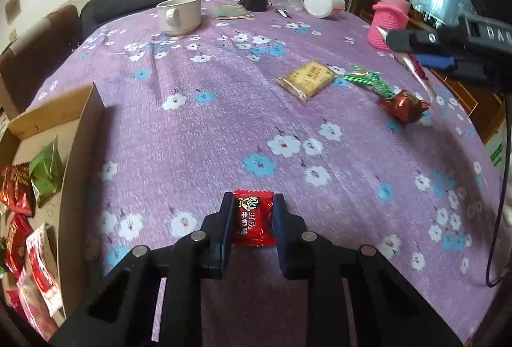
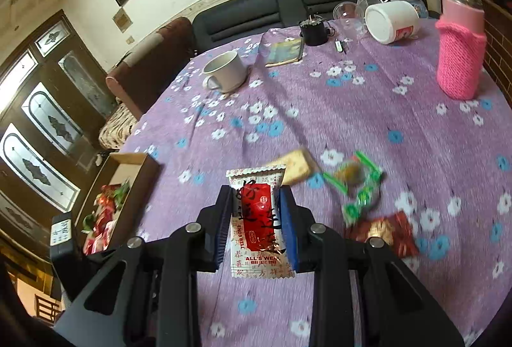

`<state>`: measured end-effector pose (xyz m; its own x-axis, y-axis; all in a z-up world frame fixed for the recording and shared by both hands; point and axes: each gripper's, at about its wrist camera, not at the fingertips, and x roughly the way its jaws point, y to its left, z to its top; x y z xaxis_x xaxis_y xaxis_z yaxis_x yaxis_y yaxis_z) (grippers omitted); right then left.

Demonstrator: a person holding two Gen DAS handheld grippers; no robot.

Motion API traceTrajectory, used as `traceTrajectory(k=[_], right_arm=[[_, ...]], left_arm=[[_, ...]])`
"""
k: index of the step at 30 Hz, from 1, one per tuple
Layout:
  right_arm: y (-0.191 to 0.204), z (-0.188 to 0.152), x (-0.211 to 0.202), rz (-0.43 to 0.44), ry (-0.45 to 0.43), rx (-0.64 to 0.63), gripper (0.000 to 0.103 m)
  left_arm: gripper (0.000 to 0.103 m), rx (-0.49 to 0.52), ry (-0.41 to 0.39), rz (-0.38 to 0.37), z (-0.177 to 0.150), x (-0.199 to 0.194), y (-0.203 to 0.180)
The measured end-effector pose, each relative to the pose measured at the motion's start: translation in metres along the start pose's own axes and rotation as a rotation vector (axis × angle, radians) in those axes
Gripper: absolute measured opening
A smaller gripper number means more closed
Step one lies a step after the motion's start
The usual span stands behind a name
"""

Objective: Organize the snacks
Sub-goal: 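Grasp the red-and-white ALL'S WELL packet with the right tool while left grasps the small red candy, then carry both snacks over the cardboard box and open both tools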

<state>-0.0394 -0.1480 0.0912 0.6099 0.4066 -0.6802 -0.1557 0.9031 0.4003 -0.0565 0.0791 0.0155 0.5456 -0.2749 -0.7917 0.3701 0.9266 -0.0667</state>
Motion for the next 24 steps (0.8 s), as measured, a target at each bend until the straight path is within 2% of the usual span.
traceTrajectory(k=[6, 13, 19, 24], right_arm=[[0.01, -0.02, -0.006, 0.033, 0.016, -0.012, 0.031], [0.047, -0.03, -0.012, 0.108, 0.033, -0.048, 0.031], [0.103, -0.042, 0.003, 0.181, 0.082, -0.121, 0.032], [0.153, -0.053, 0.028, 0.243, 0.149, -0.173, 0.032]], left_arm=[[0.022, -0.061, -0.041, -0.042, -0.004, -0.024, 0.012], [0.022, -0.251, -0.158, -0.108, -0.026, -0.09, 0.064], [0.022, -0.409, -0.231, -0.024, -0.063, -0.132, 0.128], [0.022, -0.516, -0.228, 0.042, -0.093, -0.14, 0.171]])
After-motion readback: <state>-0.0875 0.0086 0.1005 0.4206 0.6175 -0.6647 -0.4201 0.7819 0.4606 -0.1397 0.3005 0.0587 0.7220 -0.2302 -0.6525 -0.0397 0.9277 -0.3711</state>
